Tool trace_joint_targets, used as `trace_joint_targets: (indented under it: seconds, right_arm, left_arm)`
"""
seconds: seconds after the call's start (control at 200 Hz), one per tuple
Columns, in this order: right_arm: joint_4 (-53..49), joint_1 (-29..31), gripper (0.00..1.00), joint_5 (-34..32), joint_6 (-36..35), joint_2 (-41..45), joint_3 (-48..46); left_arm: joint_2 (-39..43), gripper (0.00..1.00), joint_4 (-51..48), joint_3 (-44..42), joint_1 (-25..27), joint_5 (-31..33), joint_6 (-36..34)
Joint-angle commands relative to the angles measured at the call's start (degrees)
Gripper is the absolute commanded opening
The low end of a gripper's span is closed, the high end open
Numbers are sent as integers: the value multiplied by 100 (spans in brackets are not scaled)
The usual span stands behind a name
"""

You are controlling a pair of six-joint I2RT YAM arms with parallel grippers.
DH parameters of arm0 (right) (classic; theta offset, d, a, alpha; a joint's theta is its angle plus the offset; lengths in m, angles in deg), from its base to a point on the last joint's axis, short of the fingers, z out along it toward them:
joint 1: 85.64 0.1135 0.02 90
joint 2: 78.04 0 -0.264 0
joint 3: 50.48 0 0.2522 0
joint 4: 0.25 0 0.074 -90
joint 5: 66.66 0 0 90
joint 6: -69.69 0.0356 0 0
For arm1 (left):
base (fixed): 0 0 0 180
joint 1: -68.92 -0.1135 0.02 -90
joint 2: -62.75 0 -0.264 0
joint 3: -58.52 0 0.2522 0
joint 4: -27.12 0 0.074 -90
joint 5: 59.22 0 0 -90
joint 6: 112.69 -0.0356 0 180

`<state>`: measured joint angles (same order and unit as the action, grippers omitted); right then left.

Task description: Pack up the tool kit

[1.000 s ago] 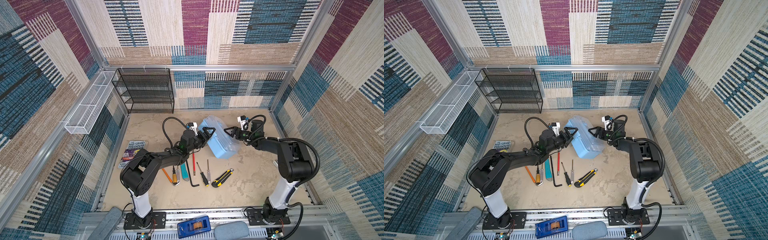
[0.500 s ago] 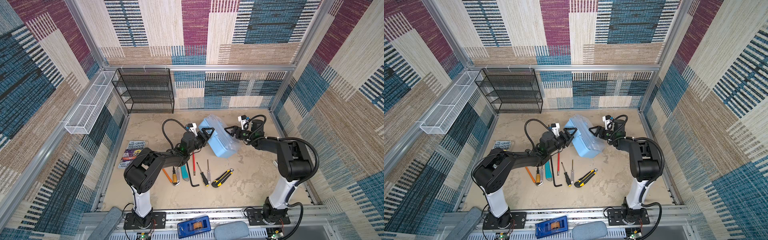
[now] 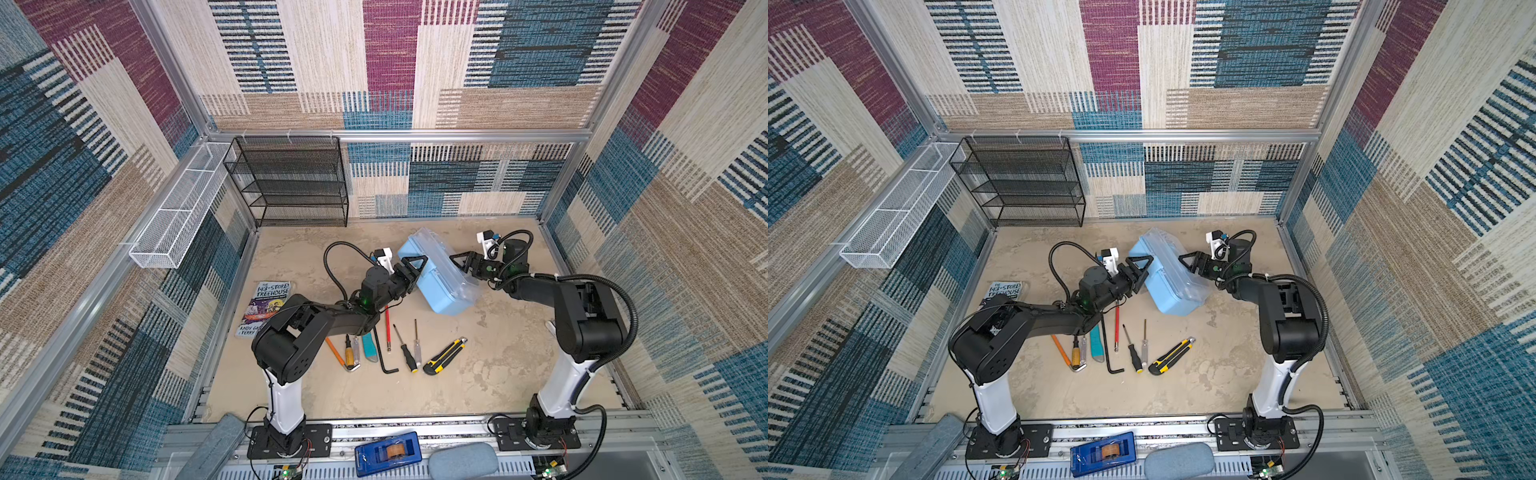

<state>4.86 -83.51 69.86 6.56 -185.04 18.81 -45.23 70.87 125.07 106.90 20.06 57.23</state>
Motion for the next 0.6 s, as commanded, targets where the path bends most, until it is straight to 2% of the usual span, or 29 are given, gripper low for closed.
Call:
trace_joint_targets:
  seconds: [0.0, 0.19, 0.596]
  right_arm:
    - [-1561, 90, 70, 43, -516, -144, -134]
    - [-1559, 60, 70, 43, -525, -146, -130]
    - [-1562, 7, 70, 57, -533, -182, -142]
  left_arm:
    - [66, 74, 934, 12, 115, -835, 209]
    - [-52, 73, 1338, -3, 116, -756, 348]
    - [-30, 69, 1319, 47, 120, -862, 259]
